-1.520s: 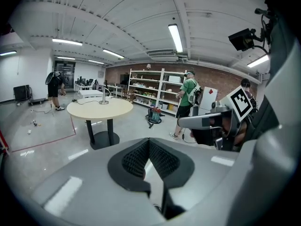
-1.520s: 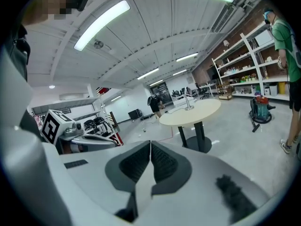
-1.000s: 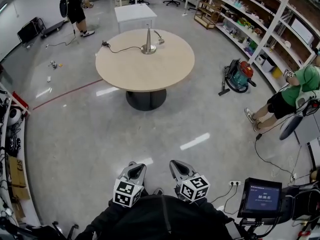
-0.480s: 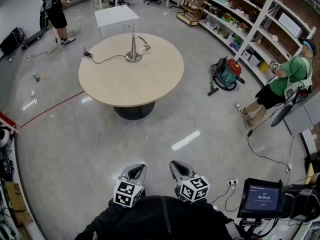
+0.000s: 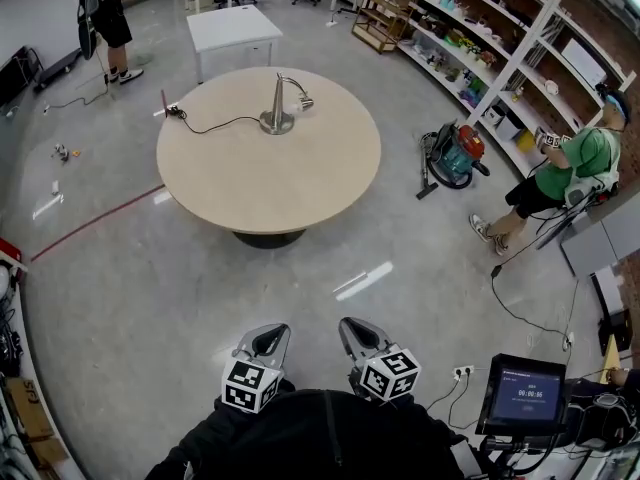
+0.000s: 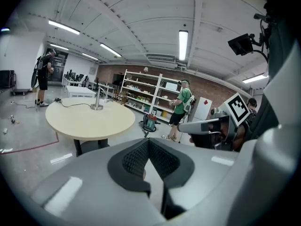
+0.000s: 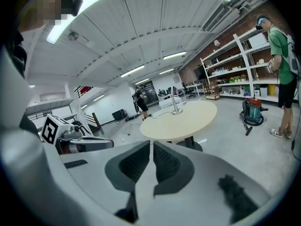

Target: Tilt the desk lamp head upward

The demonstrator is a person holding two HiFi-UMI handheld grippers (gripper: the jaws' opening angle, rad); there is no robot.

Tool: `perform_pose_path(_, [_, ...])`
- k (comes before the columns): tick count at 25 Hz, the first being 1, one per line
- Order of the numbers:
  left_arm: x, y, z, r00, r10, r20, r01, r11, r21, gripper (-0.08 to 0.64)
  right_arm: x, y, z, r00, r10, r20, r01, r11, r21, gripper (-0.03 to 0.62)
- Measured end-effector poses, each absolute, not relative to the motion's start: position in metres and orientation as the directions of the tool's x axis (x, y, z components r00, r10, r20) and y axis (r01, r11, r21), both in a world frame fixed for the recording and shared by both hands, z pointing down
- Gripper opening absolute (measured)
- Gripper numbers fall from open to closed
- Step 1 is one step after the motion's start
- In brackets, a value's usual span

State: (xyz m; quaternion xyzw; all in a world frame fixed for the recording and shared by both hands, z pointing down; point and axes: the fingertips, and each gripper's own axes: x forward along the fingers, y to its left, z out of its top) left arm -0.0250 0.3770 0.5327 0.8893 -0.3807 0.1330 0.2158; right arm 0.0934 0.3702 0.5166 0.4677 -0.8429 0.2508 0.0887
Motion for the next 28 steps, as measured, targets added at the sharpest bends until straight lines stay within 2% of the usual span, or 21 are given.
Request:
perform_pose_path(7, [-0.057, 0.363, 0.524, 0.670, -0.625, 0.400, -0.740, -0.602, 0.299, 0.006, 0.061, 0.356, 0.494, -0.567, -0.749, 0.343, -0.818, 0.460, -0.346, 0.009])
perform_pose_path(22, [-0.089, 0.351, 0.517, 0.625, -0.653, 0.428, -0.780, -0.547, 0.305, 0.006, 0.042, 0.329, 0.478, -0.573, -0.766, 0.292, -0.804, 0.455, -0.383, 0.018])
perform_pose_path(28, [-0.034, 0.268, 0.525, 0.569, -0.700, 0.431, -0.822, -0.502, 0.270, 0.007, 0.101, 0.237, 0.485, -0.615, -0.751, 0.242, -0.771, 0.507, -0.386, 0.018])
